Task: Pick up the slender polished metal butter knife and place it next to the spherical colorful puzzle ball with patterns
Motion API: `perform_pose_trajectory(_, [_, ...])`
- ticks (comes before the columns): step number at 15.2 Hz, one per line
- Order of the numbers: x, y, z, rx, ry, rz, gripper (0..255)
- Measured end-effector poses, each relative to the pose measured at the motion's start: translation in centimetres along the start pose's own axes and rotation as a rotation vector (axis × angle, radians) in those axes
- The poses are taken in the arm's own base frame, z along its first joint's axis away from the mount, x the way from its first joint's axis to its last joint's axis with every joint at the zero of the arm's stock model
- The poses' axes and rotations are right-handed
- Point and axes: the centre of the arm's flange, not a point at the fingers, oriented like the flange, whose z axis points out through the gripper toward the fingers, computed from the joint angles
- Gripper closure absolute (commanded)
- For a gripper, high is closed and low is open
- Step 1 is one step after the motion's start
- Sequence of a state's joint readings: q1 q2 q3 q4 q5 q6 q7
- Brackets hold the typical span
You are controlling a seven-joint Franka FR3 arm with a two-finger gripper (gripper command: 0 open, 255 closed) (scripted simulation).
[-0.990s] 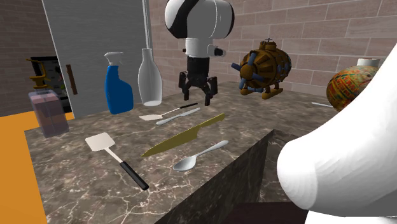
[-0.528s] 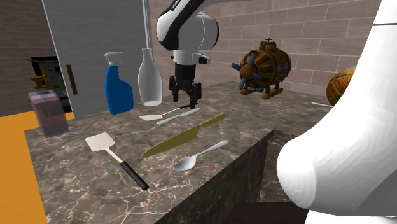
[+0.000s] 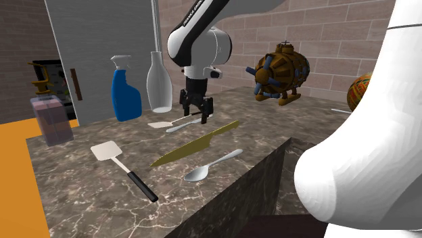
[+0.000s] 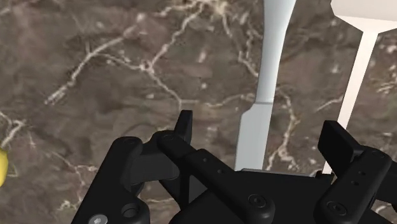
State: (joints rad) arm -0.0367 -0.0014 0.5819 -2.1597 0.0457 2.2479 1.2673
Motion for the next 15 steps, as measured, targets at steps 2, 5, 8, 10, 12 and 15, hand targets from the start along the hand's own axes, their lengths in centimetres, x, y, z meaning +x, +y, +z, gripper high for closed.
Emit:
perform_pose_trajectory(2, [-0.01, -0.02, 0.07, 0.000, 0.000, 0.000, 0])
perform_pose_trajectory(5, [-0.01, -0.03, 0.08, 0.000, 0.000, 0.000, 255])
perform_pose_trajectory(8, [0.06, 0.18, -0.03, -0.013, -0.001, 0.002, 255])
perform_pose_trajectory(10, [0.04, 0.09, -0.03, -0.005, 0.001, 0.001, 255])
perform_pose_trajectory(12, [0.04, 0.05, -0.03, -0.001, 0.001, 0.001, 255])
perform_pose_trajectory(15, [0.04, 0.01, -0.02, 0.000, 0.001, 0.001, 255])
